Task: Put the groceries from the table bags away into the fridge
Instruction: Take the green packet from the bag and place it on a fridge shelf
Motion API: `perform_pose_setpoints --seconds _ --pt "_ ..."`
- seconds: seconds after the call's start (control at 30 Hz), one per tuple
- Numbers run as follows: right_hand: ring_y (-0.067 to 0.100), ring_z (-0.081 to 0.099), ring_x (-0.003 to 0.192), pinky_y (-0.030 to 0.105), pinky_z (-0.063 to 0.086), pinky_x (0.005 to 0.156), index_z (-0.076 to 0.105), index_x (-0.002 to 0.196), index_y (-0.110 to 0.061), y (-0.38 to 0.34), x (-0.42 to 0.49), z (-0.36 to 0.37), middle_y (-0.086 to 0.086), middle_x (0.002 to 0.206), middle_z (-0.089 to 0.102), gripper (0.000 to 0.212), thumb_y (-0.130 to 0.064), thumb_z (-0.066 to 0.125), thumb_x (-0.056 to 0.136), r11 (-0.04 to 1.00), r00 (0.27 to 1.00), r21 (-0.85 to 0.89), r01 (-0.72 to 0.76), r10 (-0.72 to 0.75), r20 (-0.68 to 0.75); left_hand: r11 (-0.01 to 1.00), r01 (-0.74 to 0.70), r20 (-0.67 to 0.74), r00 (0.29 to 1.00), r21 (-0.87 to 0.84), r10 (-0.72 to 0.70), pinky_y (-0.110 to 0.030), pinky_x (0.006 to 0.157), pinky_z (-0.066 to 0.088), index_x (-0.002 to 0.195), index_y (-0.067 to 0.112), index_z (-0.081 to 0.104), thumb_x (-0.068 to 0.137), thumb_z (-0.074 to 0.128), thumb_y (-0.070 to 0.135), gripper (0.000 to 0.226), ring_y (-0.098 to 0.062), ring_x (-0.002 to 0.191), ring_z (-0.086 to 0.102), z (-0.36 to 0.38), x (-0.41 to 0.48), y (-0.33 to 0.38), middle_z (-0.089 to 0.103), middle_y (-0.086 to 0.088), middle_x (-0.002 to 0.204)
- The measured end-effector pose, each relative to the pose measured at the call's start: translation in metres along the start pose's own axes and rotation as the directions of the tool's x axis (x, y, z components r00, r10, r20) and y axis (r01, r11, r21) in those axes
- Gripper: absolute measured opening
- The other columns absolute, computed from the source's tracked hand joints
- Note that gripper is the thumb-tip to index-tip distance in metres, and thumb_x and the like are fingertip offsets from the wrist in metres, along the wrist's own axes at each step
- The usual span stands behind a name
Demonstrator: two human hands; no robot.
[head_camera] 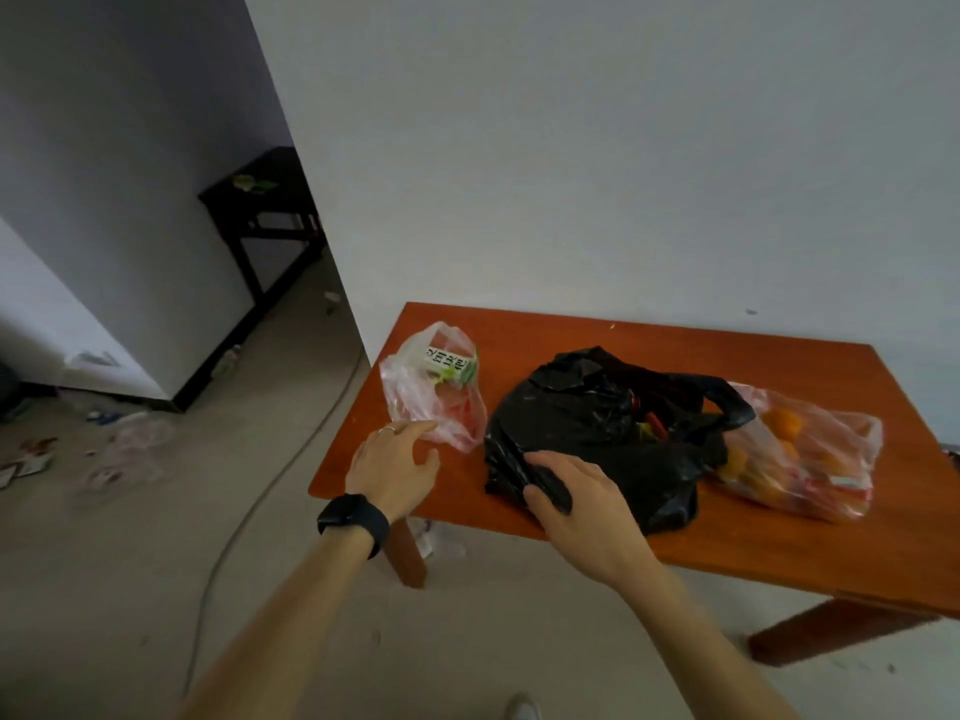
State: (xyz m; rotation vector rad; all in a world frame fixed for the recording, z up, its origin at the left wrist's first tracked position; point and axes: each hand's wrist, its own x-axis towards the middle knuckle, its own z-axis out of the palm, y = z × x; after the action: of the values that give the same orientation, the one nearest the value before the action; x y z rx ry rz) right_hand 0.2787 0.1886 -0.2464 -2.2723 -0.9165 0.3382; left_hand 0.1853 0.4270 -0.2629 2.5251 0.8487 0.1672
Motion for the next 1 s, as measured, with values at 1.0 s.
perform_pose_setpoints --seconds 1.0 --pt "0.019 0.061 0.079 0.031 0.051 0.065 0.057 0.129 -0.022 0.054 0.431 0.185 0.001 0.105 0.066 0.039 -0.047 0.049 0.1 0.581 0.595 0.126 -0.804 0.785 0.173 0.954 0.277 0.618 0.771 -0.109 -0.153 -0.06 0.117 0.023 0.156 0.037 0.009 0.075 0.065 0.05 0.1 -0.035 0.148 0.023 0.097 0.443 -0.135 0.018 -0.009 0.164"
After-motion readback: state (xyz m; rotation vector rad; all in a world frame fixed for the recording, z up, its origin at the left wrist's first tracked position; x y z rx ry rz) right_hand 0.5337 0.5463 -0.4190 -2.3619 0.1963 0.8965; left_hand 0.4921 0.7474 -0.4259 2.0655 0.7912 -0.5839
